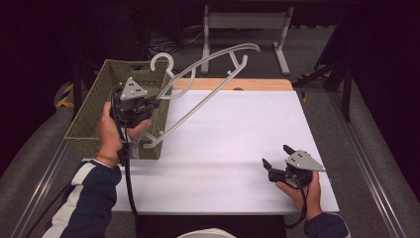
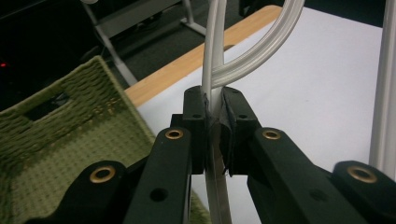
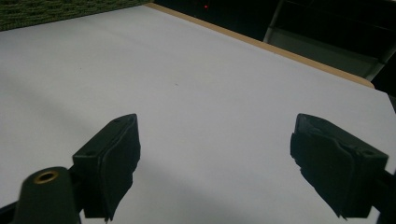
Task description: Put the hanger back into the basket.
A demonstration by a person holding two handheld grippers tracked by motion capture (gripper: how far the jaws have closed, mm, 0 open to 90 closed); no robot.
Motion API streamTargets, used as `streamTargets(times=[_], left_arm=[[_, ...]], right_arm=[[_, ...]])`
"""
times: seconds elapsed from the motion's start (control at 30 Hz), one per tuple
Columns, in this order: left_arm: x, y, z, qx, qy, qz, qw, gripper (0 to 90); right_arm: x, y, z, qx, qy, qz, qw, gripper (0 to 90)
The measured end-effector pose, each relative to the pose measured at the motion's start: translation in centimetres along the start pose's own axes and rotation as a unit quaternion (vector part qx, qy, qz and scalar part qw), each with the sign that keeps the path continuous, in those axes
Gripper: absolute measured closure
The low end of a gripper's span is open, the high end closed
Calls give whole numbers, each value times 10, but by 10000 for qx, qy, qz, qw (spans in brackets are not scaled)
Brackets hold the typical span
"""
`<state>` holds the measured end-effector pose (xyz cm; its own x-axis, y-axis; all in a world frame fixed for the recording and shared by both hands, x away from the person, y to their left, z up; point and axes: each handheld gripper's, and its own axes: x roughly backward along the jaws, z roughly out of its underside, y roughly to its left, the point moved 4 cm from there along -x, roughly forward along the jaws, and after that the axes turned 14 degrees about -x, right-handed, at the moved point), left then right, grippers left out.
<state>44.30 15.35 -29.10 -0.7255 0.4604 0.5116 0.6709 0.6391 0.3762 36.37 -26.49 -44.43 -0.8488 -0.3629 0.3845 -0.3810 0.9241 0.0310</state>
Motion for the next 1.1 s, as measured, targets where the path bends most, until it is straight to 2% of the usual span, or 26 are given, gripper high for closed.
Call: streamTargets(times=[0.03,0.07,0.2,0.33,0.43,0.7,0.87,1.1], left_arm=[[0,7,2,-13,73,-187,9998,819],[0,11,3,-10,101,-236,9997,819],[0,24,7,121,59,-265,9996,819],[-1,34,11,159,108,-332,9993,819],[-3,49,17,226,167,-425,9987,819],[-7,69,27,207,354,-566,9976,819],[-21,83,40,319,528,-595,9963,819],[-34,101,58,323,705,-651,9949,819]], right_arm=[[0,0,0,4,-1,-6,10000,162],[0,0,0,15,2,-7,10000,162],[0,0,0,27,23,-23,10000,162],[-1,1,0,33,22,-23,10000,162],[-1,1,1,52,24,-26,10000,162],[-2,2,1,59,46,-33,10000,162],[-2,3,2,76,66,-53,9999,162],[-4,2,4,51,123,-54,9999,162]])
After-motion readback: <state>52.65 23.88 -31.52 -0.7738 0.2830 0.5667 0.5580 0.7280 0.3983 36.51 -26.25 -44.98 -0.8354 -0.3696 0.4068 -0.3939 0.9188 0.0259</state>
